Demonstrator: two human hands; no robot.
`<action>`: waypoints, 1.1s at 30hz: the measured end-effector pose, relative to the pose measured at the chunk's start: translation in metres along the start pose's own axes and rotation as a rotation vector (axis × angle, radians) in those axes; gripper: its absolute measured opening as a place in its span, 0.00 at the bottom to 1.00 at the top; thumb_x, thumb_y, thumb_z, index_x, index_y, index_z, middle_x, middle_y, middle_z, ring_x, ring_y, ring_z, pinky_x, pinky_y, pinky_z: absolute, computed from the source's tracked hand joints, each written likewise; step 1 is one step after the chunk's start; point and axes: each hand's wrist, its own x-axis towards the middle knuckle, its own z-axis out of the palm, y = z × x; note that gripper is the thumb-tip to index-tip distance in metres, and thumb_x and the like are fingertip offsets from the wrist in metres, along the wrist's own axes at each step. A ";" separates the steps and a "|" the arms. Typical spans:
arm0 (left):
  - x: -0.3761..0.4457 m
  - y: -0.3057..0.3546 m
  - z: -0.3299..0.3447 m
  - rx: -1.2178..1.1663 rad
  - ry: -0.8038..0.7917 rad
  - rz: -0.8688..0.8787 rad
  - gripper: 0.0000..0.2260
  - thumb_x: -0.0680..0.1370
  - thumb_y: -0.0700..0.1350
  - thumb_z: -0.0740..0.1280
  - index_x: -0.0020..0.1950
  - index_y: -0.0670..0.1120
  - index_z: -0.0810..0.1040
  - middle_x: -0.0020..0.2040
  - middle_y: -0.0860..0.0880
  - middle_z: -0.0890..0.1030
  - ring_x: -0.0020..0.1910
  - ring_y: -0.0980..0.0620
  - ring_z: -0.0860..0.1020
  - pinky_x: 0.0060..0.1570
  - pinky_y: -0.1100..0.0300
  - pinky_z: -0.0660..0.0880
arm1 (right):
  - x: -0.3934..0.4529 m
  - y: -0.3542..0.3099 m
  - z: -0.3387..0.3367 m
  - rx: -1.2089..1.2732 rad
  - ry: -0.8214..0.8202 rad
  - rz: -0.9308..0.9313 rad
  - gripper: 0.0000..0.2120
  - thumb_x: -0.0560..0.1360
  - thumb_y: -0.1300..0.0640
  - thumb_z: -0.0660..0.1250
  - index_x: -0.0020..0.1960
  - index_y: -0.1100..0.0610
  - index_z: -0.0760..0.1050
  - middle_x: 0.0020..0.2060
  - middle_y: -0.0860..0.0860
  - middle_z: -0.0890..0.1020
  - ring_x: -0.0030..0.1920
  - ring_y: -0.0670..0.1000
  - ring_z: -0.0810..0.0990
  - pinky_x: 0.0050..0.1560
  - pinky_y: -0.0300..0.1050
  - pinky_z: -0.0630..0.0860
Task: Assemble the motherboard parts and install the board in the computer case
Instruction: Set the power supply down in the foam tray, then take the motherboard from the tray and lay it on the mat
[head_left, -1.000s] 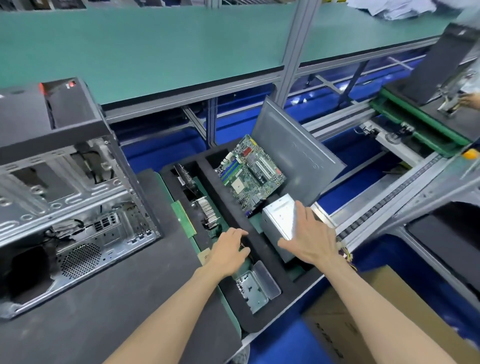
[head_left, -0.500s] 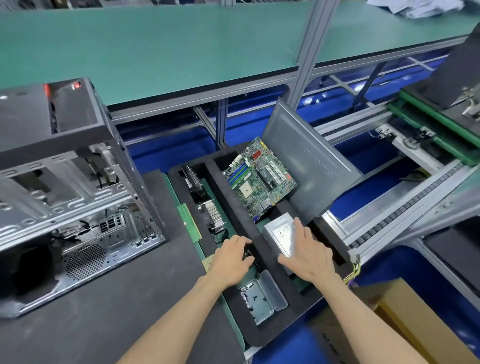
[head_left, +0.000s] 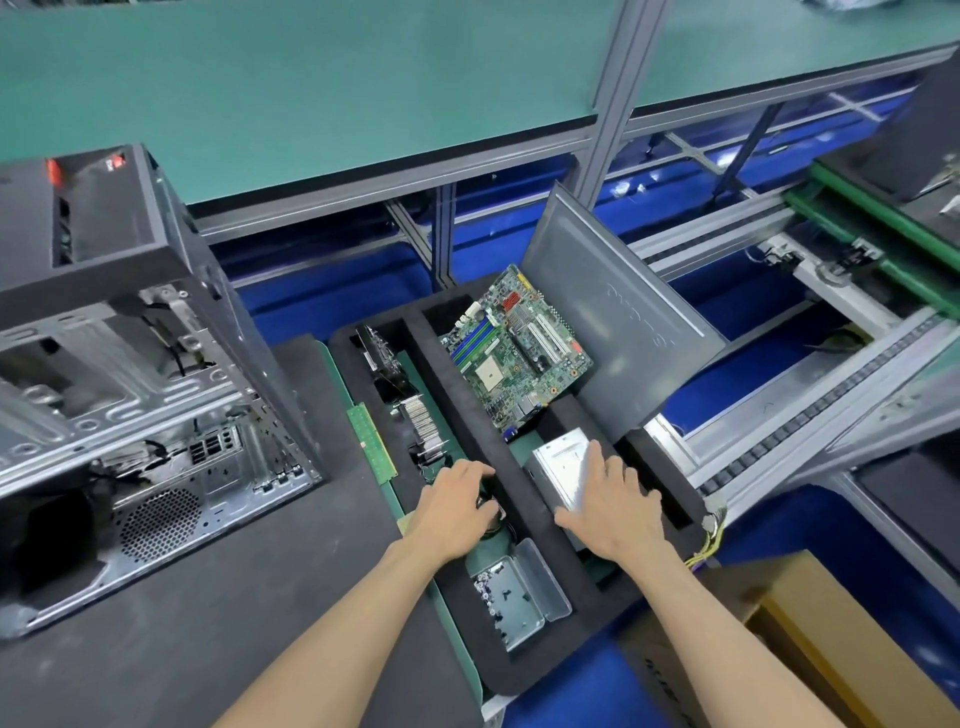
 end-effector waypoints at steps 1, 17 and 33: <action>0.002 0.002 0.000 -0.005 0.003 0.001 0.19 0.81 0.50 0.61 0.72 0.54 0.67 0.70 0.52 0.69 0.67 0.50 0.68 0.65 0.49 0.66 | 0.001 -0.002 -0.003 -0.026 0.009 0.009 0.52 0.70 0.28 0.62 0.79 0.56 0.43 0.72 0.56 0.64 0.70 0.60 0.66 0.61 0.64 0.70; 0.059 0.038 -0.023 -0.197 0.108 0.007 0.23 0.81 0.50 0.64 0.75 0.50 0.65 0.74 0.50 0.66 0.72 0.48 0.65 0.67 0.53 0.65 | 0.111 -0.026 -0.094 0.260 0.376 -0.101 0.23 0.77 0.56 0.64 0.70 0.61 0.65 0.64 0.60 0.69 0.61 0.61 0.69 0.59 0.58 0.71; 0.073 0.023 -0.024 -0.452 0.181 -0.220 0.22 0.81 0.50 0.65 0.74 0.51 0.66 0.71 0.53 0.69 0.67 0.53 0.70 0.62 0.58 0.68 | 0.195 -0.048 -0.110 0.428 0.068 0.040 0.19 0.70 0.52 0.75 0.49 0.62 0.71 0.51 0.61 0.78 0.47 0.63 0.76 0.43 0.50 0.72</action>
